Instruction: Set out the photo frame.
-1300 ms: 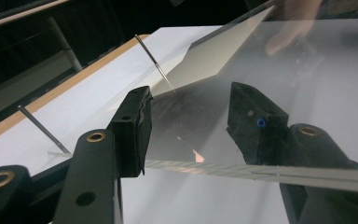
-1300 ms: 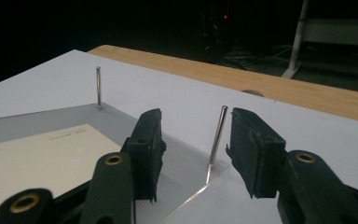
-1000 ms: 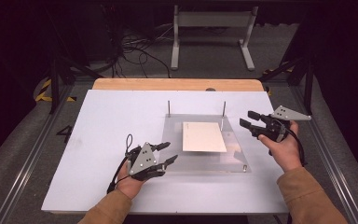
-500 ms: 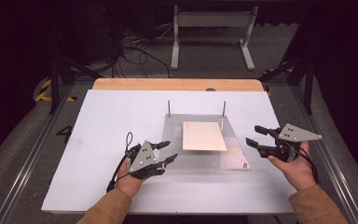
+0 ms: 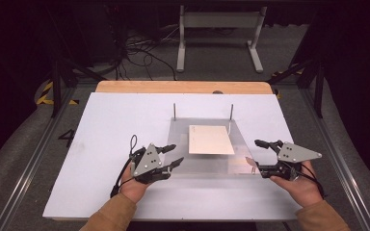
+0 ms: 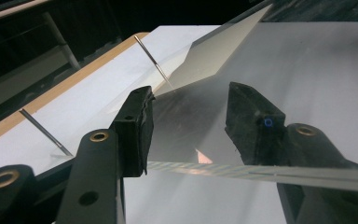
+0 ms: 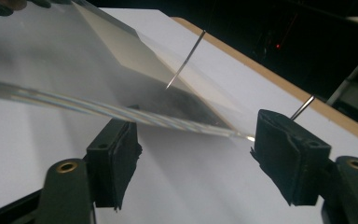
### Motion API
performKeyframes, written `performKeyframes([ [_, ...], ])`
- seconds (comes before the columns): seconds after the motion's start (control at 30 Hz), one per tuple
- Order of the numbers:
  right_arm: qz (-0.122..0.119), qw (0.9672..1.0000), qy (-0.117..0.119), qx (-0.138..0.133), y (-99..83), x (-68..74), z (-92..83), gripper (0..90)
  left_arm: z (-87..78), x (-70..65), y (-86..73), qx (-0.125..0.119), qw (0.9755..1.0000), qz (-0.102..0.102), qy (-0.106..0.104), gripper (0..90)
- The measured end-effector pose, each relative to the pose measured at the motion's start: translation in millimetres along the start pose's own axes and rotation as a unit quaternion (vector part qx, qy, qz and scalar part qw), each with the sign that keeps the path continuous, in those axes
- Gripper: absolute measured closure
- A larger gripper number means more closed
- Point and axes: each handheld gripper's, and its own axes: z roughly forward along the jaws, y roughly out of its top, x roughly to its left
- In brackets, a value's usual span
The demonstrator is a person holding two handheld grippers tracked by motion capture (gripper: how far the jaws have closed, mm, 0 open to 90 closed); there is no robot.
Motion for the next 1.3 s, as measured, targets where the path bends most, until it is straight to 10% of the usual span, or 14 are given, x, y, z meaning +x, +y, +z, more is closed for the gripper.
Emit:
performKeyframes([
  [0.33, -0.032, 0.9983, 0.017, -0.045, 0.6, 6.1, 22.1, 33.4, -0.1, 0.4, 0.1, -0.001, 1.0, 0.001, 0.0, 50.5],
  [0.63, -0.057, 0.9975, 0.021, -0.037, 0.9, 6.4, 34.7, 57.8, -0.7, 0.2, 0.7, -0.001, 1.0, 0.001, 0.003, 50.9],
  [1.3, -0.067, 0.9957, 0.015, -0.062, 22.1, 4.1, 30.5, 61.8, -17.0, 6.8, 20.5, -0.041, 0.9988, 0.007, 0.028, 53.1],
])
